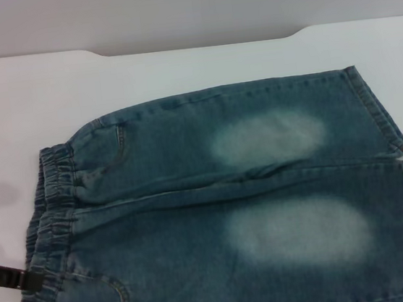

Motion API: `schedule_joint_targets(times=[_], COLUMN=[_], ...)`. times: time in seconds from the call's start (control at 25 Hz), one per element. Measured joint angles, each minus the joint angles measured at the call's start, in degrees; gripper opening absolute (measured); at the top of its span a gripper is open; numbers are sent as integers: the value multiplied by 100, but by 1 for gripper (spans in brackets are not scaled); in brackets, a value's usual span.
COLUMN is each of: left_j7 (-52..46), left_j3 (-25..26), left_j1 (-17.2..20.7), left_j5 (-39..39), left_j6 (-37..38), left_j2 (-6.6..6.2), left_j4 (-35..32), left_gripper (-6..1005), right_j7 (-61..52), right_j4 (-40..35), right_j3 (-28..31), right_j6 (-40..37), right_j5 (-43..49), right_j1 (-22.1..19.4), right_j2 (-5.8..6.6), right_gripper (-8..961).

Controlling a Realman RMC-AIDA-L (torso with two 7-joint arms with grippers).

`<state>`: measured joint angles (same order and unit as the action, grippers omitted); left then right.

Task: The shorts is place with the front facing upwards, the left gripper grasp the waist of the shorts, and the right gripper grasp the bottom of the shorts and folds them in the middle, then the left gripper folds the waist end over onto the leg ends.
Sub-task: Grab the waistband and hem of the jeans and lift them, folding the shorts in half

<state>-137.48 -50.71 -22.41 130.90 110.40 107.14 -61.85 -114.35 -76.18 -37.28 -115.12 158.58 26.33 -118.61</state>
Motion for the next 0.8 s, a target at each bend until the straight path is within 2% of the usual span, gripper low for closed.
schedule_joint_targets(times=[0.16, 0.32, 0.52, 0.8], left_j7=[171, 283, 342, 368], left_j3=[0, -2, -21, -19], left_j1=[-53, -89, -96, -96], left_j5=[380, 696, 900, 1047], left_j6=[-269, -448, -564, -650], left_j2=[186, 305, 362, 362], left_j4=[-2, 0, 0, 124], left_gripper=[696, 693, 690, 686], right_j7=[9, 11, 76, 87], right_j4=[55, 60, 65, 76], right_j3=[-4, 23, 43, -4], right_j6=[85, 86, 130, 142], right_j5=[-134, -212, -283, -449], right_j1=[-6, -16, -23, -51], right_j2=[5, 10, 3, 8], right_gripper=[473, 472, 471, 470])
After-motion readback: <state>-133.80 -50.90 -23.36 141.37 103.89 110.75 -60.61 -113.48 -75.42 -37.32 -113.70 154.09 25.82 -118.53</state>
